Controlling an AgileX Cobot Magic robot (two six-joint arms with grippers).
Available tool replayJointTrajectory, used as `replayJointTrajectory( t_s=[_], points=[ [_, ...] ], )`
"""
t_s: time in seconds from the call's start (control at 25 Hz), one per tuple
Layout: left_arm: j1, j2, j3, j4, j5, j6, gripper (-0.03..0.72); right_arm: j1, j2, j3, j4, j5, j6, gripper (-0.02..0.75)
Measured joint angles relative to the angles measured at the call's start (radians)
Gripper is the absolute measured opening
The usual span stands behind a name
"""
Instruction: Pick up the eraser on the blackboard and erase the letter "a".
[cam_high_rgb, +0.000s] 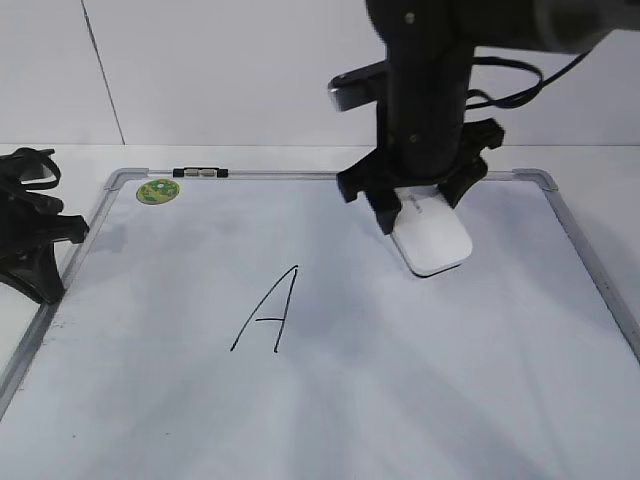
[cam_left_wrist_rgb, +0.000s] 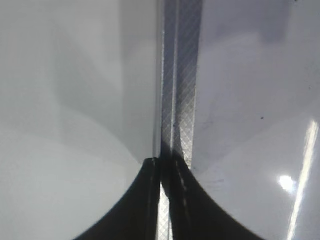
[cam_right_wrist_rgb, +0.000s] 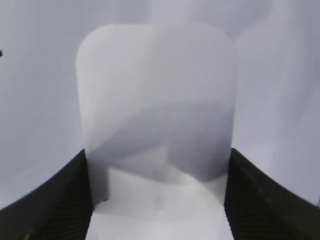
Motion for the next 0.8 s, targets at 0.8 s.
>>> replayJointTrajectory(
  t_s=[0.8],
  points=[
    [0.000,0.000,0.000,-0.002,-0.002,0.002,0.015,-0.302,-0.443,0.235,-0.035,0.017,0.036,0.559]
  ],
)
